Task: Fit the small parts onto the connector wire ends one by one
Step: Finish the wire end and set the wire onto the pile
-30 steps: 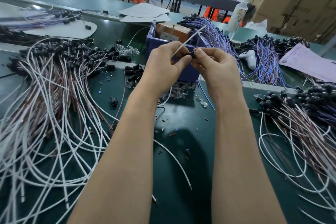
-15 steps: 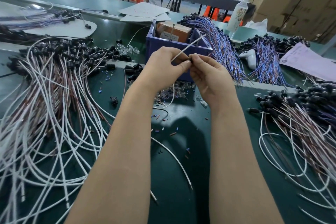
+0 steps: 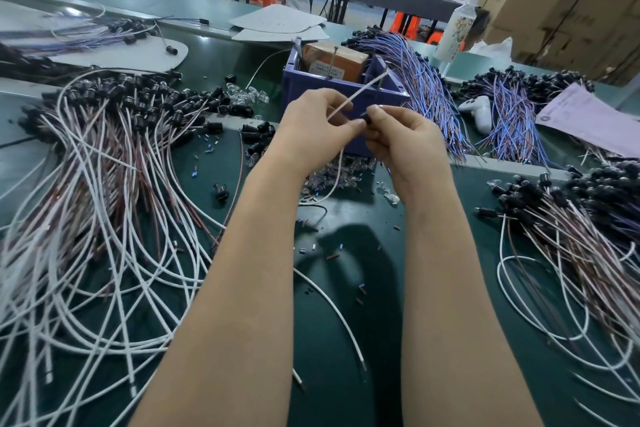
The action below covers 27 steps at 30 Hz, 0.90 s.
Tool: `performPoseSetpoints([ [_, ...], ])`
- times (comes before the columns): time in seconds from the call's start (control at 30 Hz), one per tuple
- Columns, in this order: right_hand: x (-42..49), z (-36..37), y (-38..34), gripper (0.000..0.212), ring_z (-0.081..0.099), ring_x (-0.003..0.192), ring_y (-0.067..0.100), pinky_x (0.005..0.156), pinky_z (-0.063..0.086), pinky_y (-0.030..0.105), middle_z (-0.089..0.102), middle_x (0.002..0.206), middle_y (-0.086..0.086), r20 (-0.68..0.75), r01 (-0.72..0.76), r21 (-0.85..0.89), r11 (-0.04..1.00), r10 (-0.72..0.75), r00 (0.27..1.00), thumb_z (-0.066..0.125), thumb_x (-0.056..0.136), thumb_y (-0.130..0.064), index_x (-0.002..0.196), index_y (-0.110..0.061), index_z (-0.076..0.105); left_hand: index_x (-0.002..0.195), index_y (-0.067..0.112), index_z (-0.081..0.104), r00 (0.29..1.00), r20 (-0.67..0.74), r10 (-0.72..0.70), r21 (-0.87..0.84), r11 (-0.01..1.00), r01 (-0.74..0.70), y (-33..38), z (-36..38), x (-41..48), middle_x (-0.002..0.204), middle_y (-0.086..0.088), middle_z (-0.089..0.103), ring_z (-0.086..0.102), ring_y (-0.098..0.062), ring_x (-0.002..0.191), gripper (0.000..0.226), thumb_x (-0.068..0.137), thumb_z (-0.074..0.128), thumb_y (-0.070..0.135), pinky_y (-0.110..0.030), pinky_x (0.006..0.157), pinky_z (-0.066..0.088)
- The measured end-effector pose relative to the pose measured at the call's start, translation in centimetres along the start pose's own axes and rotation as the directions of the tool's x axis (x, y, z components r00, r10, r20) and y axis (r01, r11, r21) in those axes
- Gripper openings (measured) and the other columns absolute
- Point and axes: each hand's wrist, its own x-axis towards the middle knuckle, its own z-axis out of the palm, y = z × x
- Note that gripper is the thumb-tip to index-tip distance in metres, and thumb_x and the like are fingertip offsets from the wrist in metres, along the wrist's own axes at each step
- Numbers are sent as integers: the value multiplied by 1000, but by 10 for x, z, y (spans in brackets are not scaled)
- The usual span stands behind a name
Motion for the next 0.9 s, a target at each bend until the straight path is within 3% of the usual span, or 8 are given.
performPoseSetpoints([
  [0.13, 3, -16, 0, 19, 50, 56, 20, 63, 46, 31, 55, 66, 11, -129, -112, -389, 914, 66, 989, 52, 86, -11, 67, -10, 52, 95, 8, 63, 960, -275, -59, -184, 983, 8, 5, -11, 3, 74, 5, 56, 47, -2, 62, 38, 98, 46, 41, -10, 55, 37],
  [0.27, -9, -22, -13, 21, 38, 51, 18, 41, 31, 17, 46, 56, 3, 32, -81, -911, 403, 266, 963, 51, 85, -20, 66, -11, 51, 73, 20, 55, 842, -475, -255, -489, 872, -11, 16, -30, 4, 72, 7, 56, 46, -3, 59, 34, 101, 36, 22, -17, 58, 37],
  [0.33, -13, -16, -16, 20, 41, 54, 20, 43, 30, 19, 57, 64, 11, 109, 0, -940, 341, 301, 948, 55, 85, -21, 78, -4, 62, 72, 19, 54, 805, -476, -354, -597, 803, -1, 19, -39, 3, 67, 7, 54, 42, -4, 53, 30, 98, 39, 18, -18, 53, 34],
  [0.4, -16, -6, -14, 24, 55, 64, 22, 53, 40, 22, 69, 86, 12, 235, 94, -897, 432, 284, 929, 61, 87, -26, 94, -5, 68, 75, 17, 55, 805, -424, -415, -682, 731, 18, 20, -45, 1, 66, 5, 53, 39, -4, 49, 27, 97, 40, 21, -17, 48, 31],
  [0.57, -24, 17, -11, 4, 60, 71, 5, 74, 52, 25, 67, 80, -7, 526, 263, -781, 567, 370, 766, 69, 85, -28, 86, -25, 68, 77, 12, 55, 805, -380, -455, -748, 663, 21, 23, -47, -1, 65, 3, 48, 32, -6, 41, 34, 98, 37, 32, -18, 39, 24],
  [0.7, -31, 29, -11, 24, 60, 71, 4, 69, 48, 23, 69, 85, -8, 540, 387, -841, 379, 537, 648, 72, 78, -44, 91, -24, 69, 76, 11, 55, 777, -390, -495, -783, 622, 3, 21, -48, 0, 65, 3, 46, 35, -9, 50, 38, 99, 32, 31, -19, 44, 27],
  [0.8, -37, 45, -5, 33, 57, 84, 15, 62, 42, 22, 64, 101, -4, 514, 509, -840, 189, 579, 633, 71, 80, -42, 100, -16, 68, 70, 14, 53, 760, -441, -478, -709, 705, 32, 15, -45, 2, 62, 5, 45, 39, -9, 54, 35, 98, 34, 21, -19, 49, 31],
  [0.9, -38, 51, 0, 13, 50, 77, 11, 55, 36, 19, 55, 86, -10, 542, 528, -824, 206, 557, 629, 69, 84, -30, 89, -20, 64, 68, 16, 54, 761, -472, -446, -646, 762, 46, 8, -42, 6, 62, 6, 46, 40, -8, 55, 35, 98, 36, 16, -19, 50, 31],
])
